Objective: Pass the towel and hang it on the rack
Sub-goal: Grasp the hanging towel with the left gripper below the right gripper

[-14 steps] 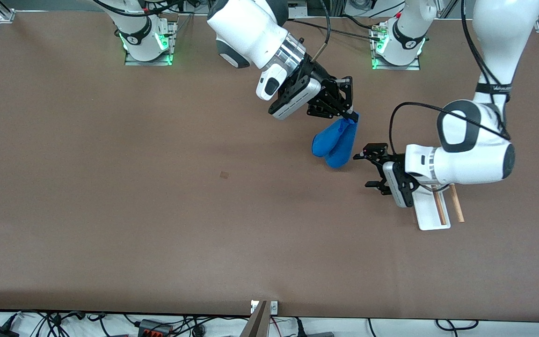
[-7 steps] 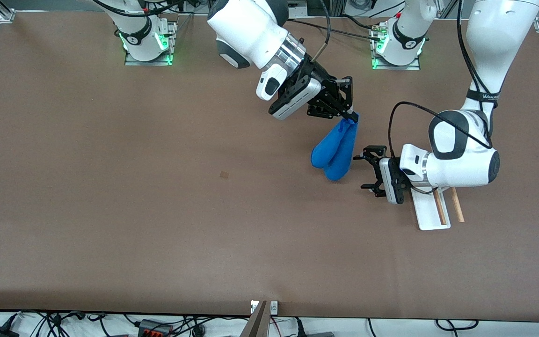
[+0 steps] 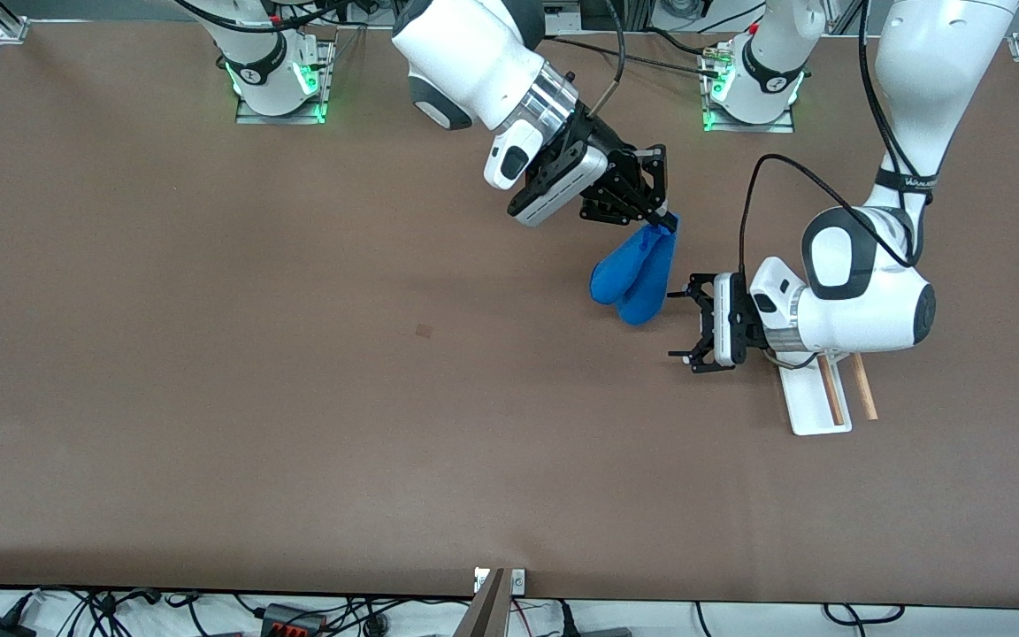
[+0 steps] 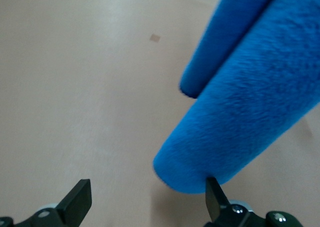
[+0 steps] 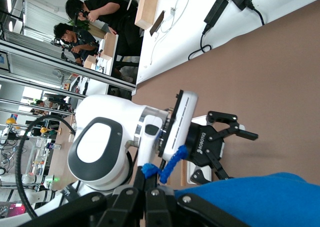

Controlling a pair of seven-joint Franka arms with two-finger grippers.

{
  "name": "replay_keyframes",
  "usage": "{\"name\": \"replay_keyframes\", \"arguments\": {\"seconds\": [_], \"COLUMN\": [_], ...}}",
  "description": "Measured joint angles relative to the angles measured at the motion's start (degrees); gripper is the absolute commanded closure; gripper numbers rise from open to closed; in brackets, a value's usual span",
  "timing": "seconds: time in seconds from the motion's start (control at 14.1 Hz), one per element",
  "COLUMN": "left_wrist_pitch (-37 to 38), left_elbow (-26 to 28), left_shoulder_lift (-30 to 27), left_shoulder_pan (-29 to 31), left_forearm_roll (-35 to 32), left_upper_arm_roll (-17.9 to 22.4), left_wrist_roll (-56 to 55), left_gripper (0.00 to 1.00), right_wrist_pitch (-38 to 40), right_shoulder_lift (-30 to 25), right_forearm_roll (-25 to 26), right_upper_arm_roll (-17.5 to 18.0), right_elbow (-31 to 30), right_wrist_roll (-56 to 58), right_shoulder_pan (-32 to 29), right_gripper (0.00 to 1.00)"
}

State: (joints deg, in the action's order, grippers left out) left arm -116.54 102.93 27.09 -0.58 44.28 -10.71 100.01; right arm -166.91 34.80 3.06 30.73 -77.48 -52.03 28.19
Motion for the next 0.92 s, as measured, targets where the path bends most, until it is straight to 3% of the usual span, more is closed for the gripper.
{"name": "replay_keyframes", "arguments": {"seconds": [0.43, 0.64, 0.71, 0.92], "left_wrist_pitch": [-0.62, -0.62, -0.62, -0.63], "left_elbow": [3.43, 3.94, 4.0, 4.05], "left_shoulder_lift": [0.02, 0.02, 0.02, 0.02], "left_shoulder_pan": [0.18, 0.14, 0.07, -0.22], "left_forearm_roll": [4.71, 8.41, 9.64, 12.09], "left_upper_arm_roll": [-0.17, -0.51, -0.69, -0.96], "left_wrist_roll": [8.97, 10.75, 11.35, 11.97], "left_gripper": [0.0, 0.06, 0.09, 0.37], "right_wrist_pitch": [-1.15, -1.2, -1.21, -1.24], "right_shoulder_lift": [0.1, 0.1, 0.1, 0.1], "right_forearm_roll": [0.08, 0.08, 0.08, 0.08], "right_upper_arm_roll": [-0.01, -0.02, -0.02, -0.02], "right_elbow": [0.0, 0.0, 0.0, 0.0], "right_wrist_roll": [0.0, 0.0, 0.0, 0.0], "right_shoulder_pan": [0.06, 0.07, 0.07, 0.08], "right_gripper": [1.0, 1.0, 1.0, 1.0]}}
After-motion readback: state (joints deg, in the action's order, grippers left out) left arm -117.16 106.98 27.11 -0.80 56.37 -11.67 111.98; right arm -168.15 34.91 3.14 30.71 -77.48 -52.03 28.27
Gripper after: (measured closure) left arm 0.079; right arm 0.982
